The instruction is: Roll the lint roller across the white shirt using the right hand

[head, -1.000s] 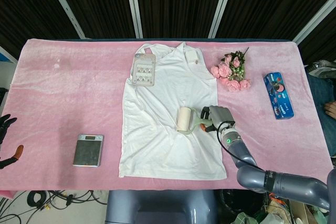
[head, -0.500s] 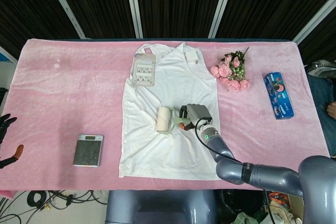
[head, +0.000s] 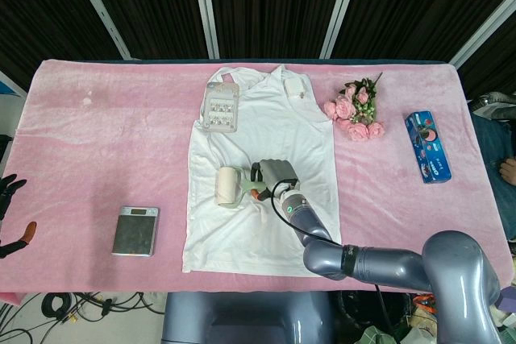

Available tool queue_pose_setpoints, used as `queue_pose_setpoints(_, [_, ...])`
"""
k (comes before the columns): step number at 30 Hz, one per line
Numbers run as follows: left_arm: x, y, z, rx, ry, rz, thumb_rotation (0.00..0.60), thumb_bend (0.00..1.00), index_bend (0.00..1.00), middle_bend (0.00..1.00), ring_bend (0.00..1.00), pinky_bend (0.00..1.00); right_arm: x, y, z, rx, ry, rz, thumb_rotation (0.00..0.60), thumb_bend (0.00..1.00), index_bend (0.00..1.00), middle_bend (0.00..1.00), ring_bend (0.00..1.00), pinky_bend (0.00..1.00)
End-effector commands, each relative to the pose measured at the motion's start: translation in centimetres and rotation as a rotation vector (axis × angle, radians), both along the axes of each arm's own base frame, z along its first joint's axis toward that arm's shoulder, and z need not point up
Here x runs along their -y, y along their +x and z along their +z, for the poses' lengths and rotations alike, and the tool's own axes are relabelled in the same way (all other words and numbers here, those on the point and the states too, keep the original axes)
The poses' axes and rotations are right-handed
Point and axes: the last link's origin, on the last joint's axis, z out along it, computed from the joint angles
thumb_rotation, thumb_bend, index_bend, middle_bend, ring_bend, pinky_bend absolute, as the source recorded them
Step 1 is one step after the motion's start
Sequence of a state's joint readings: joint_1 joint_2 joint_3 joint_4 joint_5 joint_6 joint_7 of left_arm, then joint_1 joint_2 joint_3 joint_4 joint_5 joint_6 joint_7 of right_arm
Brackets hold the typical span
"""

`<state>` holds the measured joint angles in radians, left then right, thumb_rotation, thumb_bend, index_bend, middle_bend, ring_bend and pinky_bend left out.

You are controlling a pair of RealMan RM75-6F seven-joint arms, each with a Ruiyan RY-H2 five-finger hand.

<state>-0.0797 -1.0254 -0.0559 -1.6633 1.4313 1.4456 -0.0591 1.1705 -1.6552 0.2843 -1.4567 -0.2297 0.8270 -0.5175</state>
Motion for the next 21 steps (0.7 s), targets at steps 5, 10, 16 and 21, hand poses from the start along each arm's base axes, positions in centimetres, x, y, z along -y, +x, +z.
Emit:
queue_pose_setpoints(5, [0.0, 0.0, 0.0, -0.002, -0.003, 0.0, 0.6, 0.36, 0.13, 0.07, 0.02, 0.15, 0.2, -1.2, 0.5, -0.038, -0.018, -0.019, 0.6, 0.7, 0.67, 0.55, 0.56, 0.4])
queue_pose_setpoints(10, [0.0, 0.0, 0.0, -0.003, -0.002, 0.001, 0.6, 0.36, 0.13, 0.07, 0.02, 0.15, 0.3, -2.6, 1.2, -0.059, -0.024, -0.043, 0.6, 0.7, 0.67, 0.55, 0.56, 0.4])
queue_pose_setpoints(16, [0.1, -0.1, -0.1, -0.005, -0.001, 0.003, 0.6, 0.36, 0.13, 0.07, 0.02, 0.15, 0.2, -5.2, 2.9, -0.08, -0.035, -0.081, 0.6, 0.7, 0.67, 0.56, 0.56, 0.4])
queue_pose_setpoints(21, [0.1, -0.1, -0.1, -0.006, -0.002, 0.004, 0.6, 0.36, 0.13, 0.07, 0.02, 0.15, -0.1, -6.7, 4.1, -0.093, -0.046, -0.098, 0.6, 0.7, 0.67, 0.56, 0.56, 0.4])
